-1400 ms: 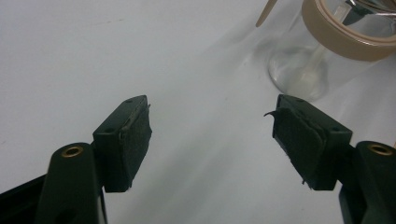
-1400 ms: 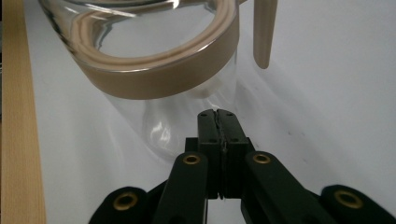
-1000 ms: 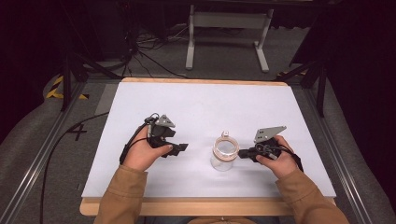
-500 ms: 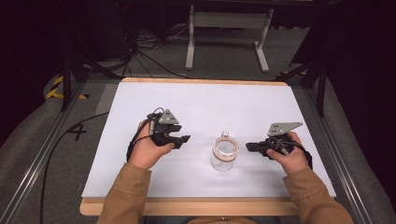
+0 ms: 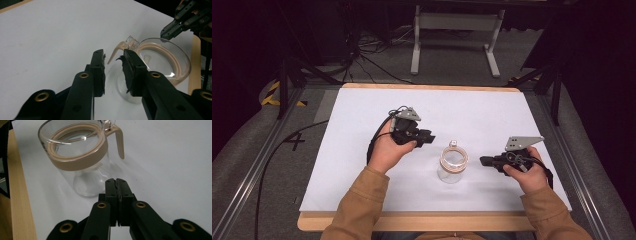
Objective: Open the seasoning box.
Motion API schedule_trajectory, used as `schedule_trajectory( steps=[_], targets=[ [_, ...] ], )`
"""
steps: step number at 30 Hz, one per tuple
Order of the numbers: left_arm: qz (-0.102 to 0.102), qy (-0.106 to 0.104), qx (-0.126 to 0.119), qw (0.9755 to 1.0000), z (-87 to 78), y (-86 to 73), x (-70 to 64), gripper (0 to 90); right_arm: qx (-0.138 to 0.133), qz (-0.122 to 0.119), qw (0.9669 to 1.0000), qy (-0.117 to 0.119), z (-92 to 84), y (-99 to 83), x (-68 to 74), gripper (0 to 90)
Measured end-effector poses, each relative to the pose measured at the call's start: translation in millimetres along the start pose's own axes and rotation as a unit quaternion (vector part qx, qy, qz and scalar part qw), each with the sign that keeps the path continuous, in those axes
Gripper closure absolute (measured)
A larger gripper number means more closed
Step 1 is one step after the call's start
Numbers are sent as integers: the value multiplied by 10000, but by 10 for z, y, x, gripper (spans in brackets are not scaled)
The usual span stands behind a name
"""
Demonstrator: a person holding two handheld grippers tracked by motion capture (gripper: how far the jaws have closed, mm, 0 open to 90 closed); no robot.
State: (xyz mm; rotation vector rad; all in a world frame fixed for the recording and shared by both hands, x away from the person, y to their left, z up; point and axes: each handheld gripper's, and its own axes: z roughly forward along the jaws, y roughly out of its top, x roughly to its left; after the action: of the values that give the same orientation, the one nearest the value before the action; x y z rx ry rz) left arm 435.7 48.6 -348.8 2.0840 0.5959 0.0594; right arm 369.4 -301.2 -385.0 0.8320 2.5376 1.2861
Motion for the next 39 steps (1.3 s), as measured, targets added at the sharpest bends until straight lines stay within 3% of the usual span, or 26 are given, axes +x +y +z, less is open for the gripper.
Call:
schedule_trajectory(
  steps=[7,12,18,34,39],
  targets=[
    [253,-323,-18,9992,267,133,-30,739,8,82,9999,-135,-68,-106,60,898],
    [277,-450,-8,9986,390,181,-41,749,12,108,9998,-159,-86,-145,101,898],
    [-50,-583,-35,9983,529,187,-9,781,66,77,9998,-143,-66,-182,169,898],
    [-18,-648,-34,9979,595,190,-39,864,0,-115,9999,68,61,-117,340,900],
    [-50,-674,-50,9977,597,185,-31,871,-54,-235,9994,254,106,-50,457,900]
  ],
)
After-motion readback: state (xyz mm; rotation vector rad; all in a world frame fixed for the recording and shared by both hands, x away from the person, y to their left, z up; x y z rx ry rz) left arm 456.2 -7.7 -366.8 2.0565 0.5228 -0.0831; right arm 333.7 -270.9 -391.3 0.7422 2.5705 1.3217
